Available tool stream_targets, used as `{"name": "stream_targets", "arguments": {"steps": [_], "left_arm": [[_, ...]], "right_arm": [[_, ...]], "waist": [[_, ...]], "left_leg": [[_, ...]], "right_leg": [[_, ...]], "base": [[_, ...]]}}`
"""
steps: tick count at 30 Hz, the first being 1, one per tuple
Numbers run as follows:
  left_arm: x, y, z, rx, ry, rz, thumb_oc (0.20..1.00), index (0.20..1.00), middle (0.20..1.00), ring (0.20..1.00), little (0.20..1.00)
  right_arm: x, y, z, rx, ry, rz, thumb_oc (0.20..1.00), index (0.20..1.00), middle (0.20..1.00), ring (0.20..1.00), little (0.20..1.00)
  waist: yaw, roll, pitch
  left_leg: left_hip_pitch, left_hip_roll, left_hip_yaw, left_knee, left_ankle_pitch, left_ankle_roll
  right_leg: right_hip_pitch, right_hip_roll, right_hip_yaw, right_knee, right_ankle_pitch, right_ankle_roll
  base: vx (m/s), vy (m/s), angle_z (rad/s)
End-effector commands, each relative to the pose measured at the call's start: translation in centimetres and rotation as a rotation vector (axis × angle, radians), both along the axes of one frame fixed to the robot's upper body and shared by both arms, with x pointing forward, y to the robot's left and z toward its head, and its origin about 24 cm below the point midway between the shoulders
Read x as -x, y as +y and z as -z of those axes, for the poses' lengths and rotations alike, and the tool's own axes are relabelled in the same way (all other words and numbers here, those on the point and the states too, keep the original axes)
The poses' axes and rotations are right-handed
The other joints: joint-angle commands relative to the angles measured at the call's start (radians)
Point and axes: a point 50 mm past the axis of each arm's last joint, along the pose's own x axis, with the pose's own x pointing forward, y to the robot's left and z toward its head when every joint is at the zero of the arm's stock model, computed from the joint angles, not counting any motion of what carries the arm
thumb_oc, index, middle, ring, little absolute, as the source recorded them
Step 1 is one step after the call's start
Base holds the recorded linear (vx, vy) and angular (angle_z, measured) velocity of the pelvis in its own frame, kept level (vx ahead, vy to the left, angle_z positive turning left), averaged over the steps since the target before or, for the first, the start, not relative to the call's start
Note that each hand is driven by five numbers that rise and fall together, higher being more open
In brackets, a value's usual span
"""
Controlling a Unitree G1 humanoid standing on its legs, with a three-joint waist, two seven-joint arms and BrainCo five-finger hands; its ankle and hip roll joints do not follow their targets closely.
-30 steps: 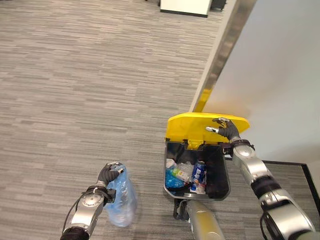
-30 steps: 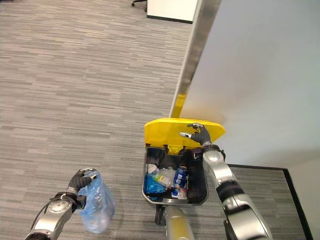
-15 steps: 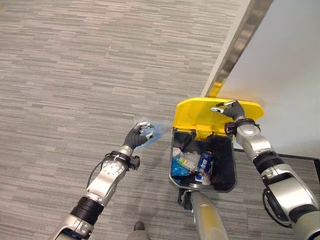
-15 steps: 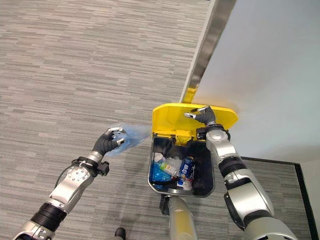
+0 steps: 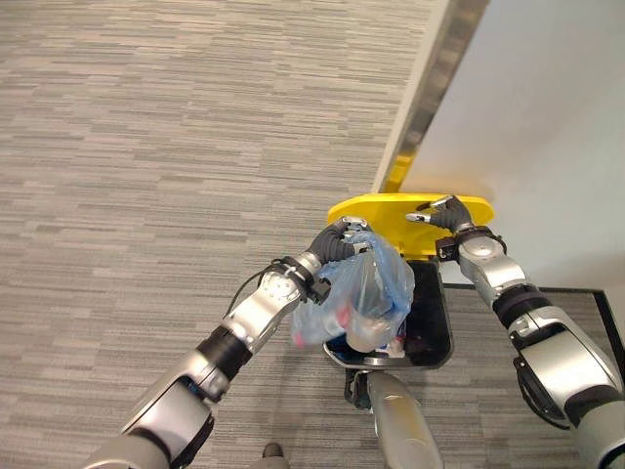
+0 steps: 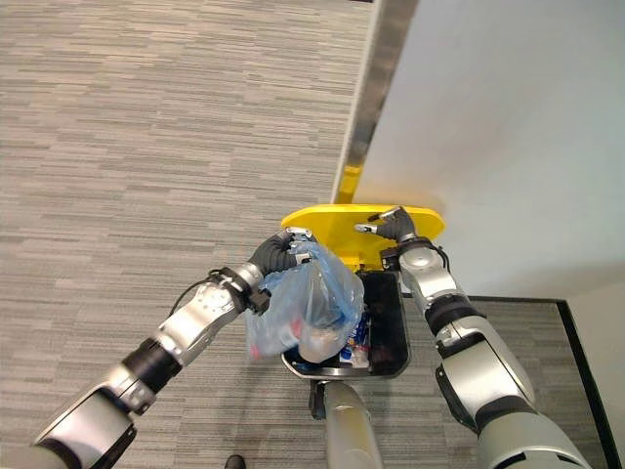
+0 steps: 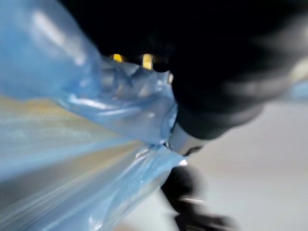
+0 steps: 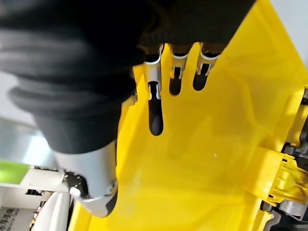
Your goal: Gather garbage on tea table into small bin, then transfer packed bag to large trash can.
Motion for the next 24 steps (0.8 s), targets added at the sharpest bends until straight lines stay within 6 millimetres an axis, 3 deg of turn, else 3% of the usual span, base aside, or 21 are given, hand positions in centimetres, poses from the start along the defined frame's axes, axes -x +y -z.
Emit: {"name": "stream_targets", "arguments": {"steps": [1,2,5,7,9,15,16,18,24], "left_arm": [[-1.1,-1.6,-2.8,-0.051,-0.157,-0.004,0.200,0.200,0.200,0.200,0.200],[-2.1,-1.0,-1.9,-0.171,-0.145,-0.050,0.200,0.200,0.200,0.200,0.200],[-2.5,-0.8,-2.0,-0.202,-0.151,-0.072,0.200,0.200,0.200,0.200,0.200],[-3.3,-0.6,-2.1,-0.247,-0.144,-0.109,0.200,0.200,0.200,0.200,0.200],[-3.6,-0.9,-2.6,-0.248,-0.156,-0.117,0.200,0.200,0.200,0.200,0.200],[-4.1,-0.5,-1.4,-0.414,-0.151,-0.144,0.200,0.200,0.200,0.200,0.200],[-4.0,-0.4,-0.9,-0.437,-0.141,-0.139,0.260,0.260,0.260,0.260,0.260],[-3.8,0.2,0.3,-0.520,-0.116,-0.145,1.000,1.000,1.000,1.000,1.000],[-3.1,0.8,1.9,-0.676,-0.144,-0.089,1.000,1.000,1.000,1.000,1.000]], "right_arm": [[-1.7,1.6,-6.1,0.017,-0.193,-0.022,1.000,1.000,1.000,1.000,1.000],[-1.8,2.6,-6.1,0.032,-0.190,-0.047,1.000,1.000,1.000,1.000,1.000],[-1.8,2.9,-6.2,0.044,-0.193,-0.054,1.000,1.000,1.000,1.000,1.000],[-1.8,4.4,-6.2,0.052,-0.196,-0.095,1.000,1.000,1.000,1.000,1.000],[-1.8,4.6,-6.5,0.036,-0.210,-0.098,1.000,1.000,1.000,1.000,1.000],[-1.8,4.8,-7.9,0.041,-0.260,-0.110,1.000,1.000,1.000,1.000,1.000],[-1.8,4.9,-8.3,0.039,-0.278,-0.111,1.000,1.000,1.000,1.000,1.000],[-1.8,4.4,-8.3,0.032,-0.279,-0.101,1.000,1.000,1.000,1.000,1.000],[-1.5,4.1,-8.9,0.036,-0.314,-0.117,1.000,1.000,1.000,1.000,1.000]], "waist": [[0.025,-0.002,-0.013],[0.008,-0.005,-0.006],[0.001,-0.006,-0.004],[-0.022,-0.011,0.002],[-0.036,-0.007,0.010],[-0.081,0.011,0.021],[-0.083,0.018,0.026],[-0.090,0.018,0.024],[-0.082,0.023,0.029]], "left_leg": [[0.195,-0.073,0.013,-0.019,-0.158,0.062],[0.196,-0.076,0.030,-0.022,-0.157,0.060],[0.197,-0.077,0.037,-0.023,-0.158,0.059],[0.189,-0.082,0.062,-0.021,-0.158,0.059],[0.179,-0.086,0.067,-0.017,-0.155,0.061],[0.158,-0.093,0.070,-0.024,-0.152,0.066],[0.153,-0.087,0.073,-0.019,-0.156,0.065],[0.144,-0.089,0.064,-0.018,-0.152,0.066],[0.138,-0.083,0.055,-0.020,-0.157,0.066]], "right_leg": [[-0.042,-0.091,-0.055,-0.360,0.398,0.205],[-0.050,-0.093,-0.065,-0.358,0.397,0.205],[-0.053,-0.093,-0.070,-0.360,0.395,0.204],[-0.068,-0.090,-0.078,-0.370,0.396,0.203],[-0.078,-0.083,-0.069,-0.374,0.402,0.206],[-0.127,-0.066,-0.039,-0.368,0.406,0.199],[-0.136,-0.056,-0.034,-0.361,0.403,0.200],[-0.149,-0.056,-0.027,-0.360,0.406,0.197],[-0.159,-0.060,-0.035,-0.354,0.410,0.196]], "base": [[-0.02,0.011,-0.18],[-0.01,0.010,-0.20],[0.00,0.003,-0.26],[0.01,-0.003,-0.47],[0.00,0.020,-0.39],[0.00,0.017,-0.03],[0.00,0.000,0.00],[-0.01,-0.007,0.02],[0.00,-0.007,0.01]]}}
